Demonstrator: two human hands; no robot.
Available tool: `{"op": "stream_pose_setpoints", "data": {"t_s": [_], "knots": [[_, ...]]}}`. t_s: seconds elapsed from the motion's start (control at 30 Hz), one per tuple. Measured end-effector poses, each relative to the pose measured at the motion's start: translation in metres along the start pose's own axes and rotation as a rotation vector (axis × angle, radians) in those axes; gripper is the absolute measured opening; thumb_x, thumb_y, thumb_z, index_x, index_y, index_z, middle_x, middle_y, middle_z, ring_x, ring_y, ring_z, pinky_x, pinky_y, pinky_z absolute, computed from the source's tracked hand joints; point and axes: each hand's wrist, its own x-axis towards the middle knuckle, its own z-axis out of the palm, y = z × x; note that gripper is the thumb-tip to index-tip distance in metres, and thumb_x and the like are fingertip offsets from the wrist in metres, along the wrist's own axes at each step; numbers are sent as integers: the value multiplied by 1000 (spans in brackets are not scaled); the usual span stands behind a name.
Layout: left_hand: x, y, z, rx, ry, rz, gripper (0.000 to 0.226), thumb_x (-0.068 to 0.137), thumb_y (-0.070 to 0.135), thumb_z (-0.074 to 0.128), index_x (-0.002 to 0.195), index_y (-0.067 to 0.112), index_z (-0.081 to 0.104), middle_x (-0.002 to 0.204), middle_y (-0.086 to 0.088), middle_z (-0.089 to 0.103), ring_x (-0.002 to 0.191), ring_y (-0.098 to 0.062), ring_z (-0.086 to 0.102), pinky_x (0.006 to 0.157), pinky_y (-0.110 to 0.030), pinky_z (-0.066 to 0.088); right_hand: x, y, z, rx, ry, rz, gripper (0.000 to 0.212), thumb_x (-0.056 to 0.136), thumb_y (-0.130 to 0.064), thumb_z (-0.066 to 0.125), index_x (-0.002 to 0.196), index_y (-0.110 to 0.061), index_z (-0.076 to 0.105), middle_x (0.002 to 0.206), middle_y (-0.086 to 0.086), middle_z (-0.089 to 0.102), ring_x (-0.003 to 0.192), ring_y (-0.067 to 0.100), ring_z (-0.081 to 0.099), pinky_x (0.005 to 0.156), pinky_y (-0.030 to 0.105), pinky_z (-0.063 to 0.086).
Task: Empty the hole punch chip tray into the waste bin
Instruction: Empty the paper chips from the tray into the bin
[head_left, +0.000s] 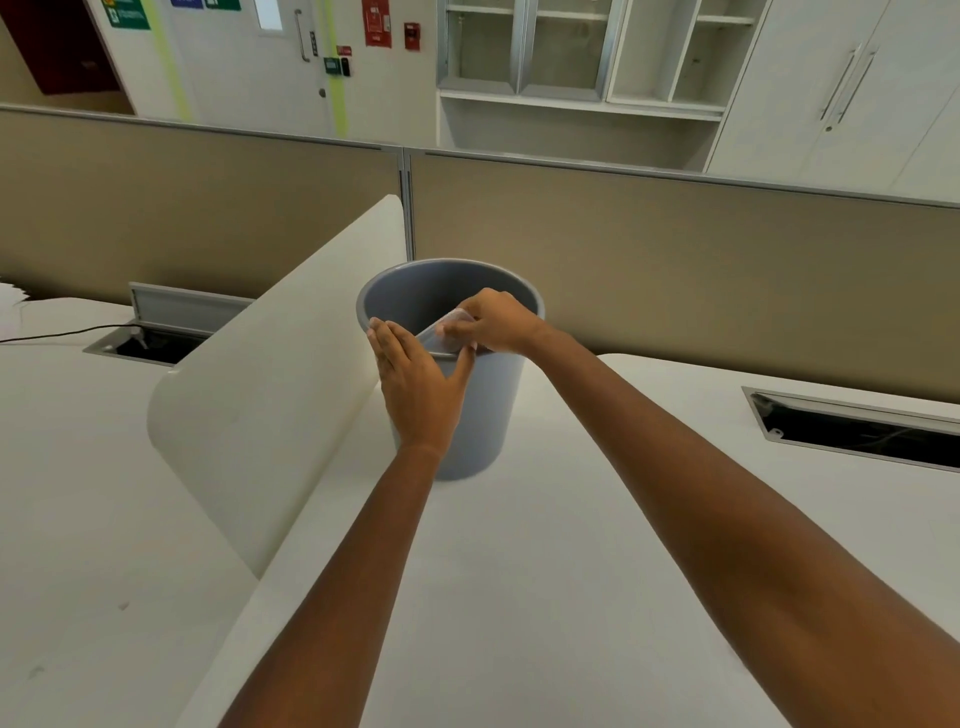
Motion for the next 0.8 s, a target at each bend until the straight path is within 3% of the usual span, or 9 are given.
{"op": "stream_pose_setpoints", "data": {"t_s": [0.07, 0.27, 0.33, 0.43, 0.53, 0.6, 0.73, 0.8], "knots": [[0, 0, 0, -3, 1, 1, 95, 83, 57, 47, 144, 0, 2, 157, -16, 1, 145, -28, 2, 117, -35, 19, 0, 1, -1, -4, 58, -7, 32, 89, -23, 56, 108, 1, 63, 101, 19, 65, 86, 22, 57, 73, 22, 47], [0, 1, 0, -7, 9, 6, 94, 83, 57, 46, 144, 0, 2, 157, -16, 1, 145, -28, 2, 116, -34, 18, -1, 11, -2, 224, 214, 50, 34, 90, -21, 53, 114, 2, 60, 116, 23, 63, 106, 34, 60, 89, 37, 51], [0, 1, 0, -22, 12, 1, 94, 83, 57, 46, 144, 1, 2, 157, -16, 1, 145, -27, 2, 116, -34, 18, -2, 15, -4, 341, 243, 75, 35, 91, -20, 53, 115, 4, 60, 116, 25, 63, 100, 32, 61, 85, 37, 53], [0, 2, 0, -25, 19, 3, 94, 84, 56, 46, 144, 0, 2, 157, -16, 1, 145, -27, 2, 116, -34, 17, -3, 17, -8, 476, 250, 105, 34, 90, -18, 54, 115, 6, 60, 114, 26, 64, 89, 26, 57, 68, 25, 50], [0, 1, 1, -25, 20, 4, 94, 83, 56, 46, 144, 0, 2, 157, -16, 1, 145, -28, 2, 116, -34, 18, -4, 18, -10, 537, 252, 114, 33, 90, -16, 54, 115, 6, 59, 101, 20, 63, 88, 24, 56, 63, 19, 47], [0, 1, 1, -21, 22, 3, 94, 83, 57, 46, 144, 0, 2, 157, -16, 2, 145, -27, 2, 116, -34, 18, -6, 19, -11, 504, 264, 99, 33, 91, -17, 53, 114, 5, 59, 101, 19, 62, 88, 23, 56, 64, 20, 49], [0, -1, 2, -14, 24, 14, 94, 83, 57, 46, 144, 0, 3, 156, -17, 3, 145, -28, 3, 116, -34, 19, -7, 18, -11, 239, 200, 35, 32, 90, -17, 54, 113, 4, 59, 116, 26, 62, 102, 32, 59, 90, 38, 51], [0, -2, 2, -7, 25, 15, 95, 82, 58, 46, 144, 0, 3, 156, -16, 3, 145, -28, 4, 115, -35, 20, -9, 18, -10, 76, 126, -2, 32, 88, -18, 56, 114, 1, 60, 118, 24, 61, 109, 33, 57, 90, 34, 49]]}}
